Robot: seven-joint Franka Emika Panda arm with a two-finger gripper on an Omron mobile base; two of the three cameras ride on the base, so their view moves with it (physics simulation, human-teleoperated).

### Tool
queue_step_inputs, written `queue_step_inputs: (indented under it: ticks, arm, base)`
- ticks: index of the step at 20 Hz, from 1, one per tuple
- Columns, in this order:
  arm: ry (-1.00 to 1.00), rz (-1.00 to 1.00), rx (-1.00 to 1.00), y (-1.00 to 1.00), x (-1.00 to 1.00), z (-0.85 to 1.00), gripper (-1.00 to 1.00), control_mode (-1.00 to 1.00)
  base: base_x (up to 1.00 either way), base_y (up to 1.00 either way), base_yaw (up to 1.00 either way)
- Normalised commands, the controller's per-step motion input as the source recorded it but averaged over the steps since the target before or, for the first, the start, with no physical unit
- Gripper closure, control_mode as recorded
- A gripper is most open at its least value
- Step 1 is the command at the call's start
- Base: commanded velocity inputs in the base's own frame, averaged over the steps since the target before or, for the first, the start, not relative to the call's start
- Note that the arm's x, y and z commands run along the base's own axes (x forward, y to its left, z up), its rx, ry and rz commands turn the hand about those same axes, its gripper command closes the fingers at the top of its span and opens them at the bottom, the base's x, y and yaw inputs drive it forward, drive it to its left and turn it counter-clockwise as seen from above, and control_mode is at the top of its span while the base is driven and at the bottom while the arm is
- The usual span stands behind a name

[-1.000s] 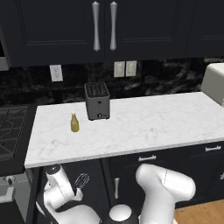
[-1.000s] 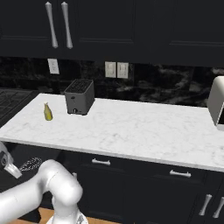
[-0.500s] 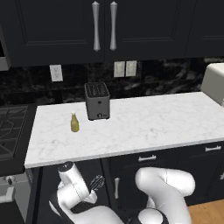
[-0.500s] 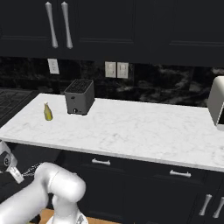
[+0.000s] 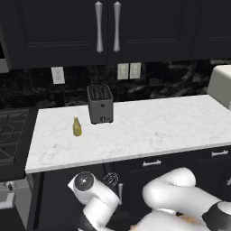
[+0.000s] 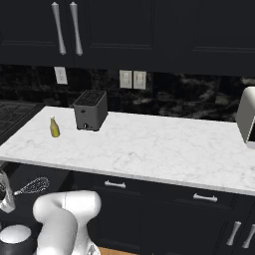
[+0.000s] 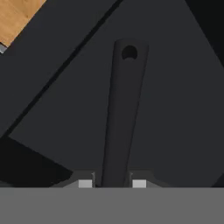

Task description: Pick the whisk from the drawer and place it on the counter.

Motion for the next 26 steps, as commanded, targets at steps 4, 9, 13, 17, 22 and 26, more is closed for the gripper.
queue_step_inputs:
  ticks: [4,9,13,17,22,26]
  arm:
    - [-0.26,-0.32,0.00,-0.06,-0.67,1.00,1.00,-1.00]
    - [-0.14,-0.28,0.00,0.00,-0.31,1.00,1.00,-1.00]
    - [-0.08,-0.25,0.00,0.00,-0.03,1.00,1.00,-1.00]
    - [-0.02,-0.24,0.00,0.00,-0.03,1.00,1.00,-1.00]
    - [0.00,-0.27,-0.08,0.20,0.73,1.00,1.00,-1.00]
    - [0.04,-0.03,0.07,-0.04,1.00,0.96,1.00,-1.00]
  base:
    - [0.00,0.00,0.00]
    - [0.00,0.00,0.00]
    - [0.00,0.00,0.00]
    - [0.00,0.00,0.00]
    - [0.00,0.00,0.00]
    - [0.00,0.00,0.00]
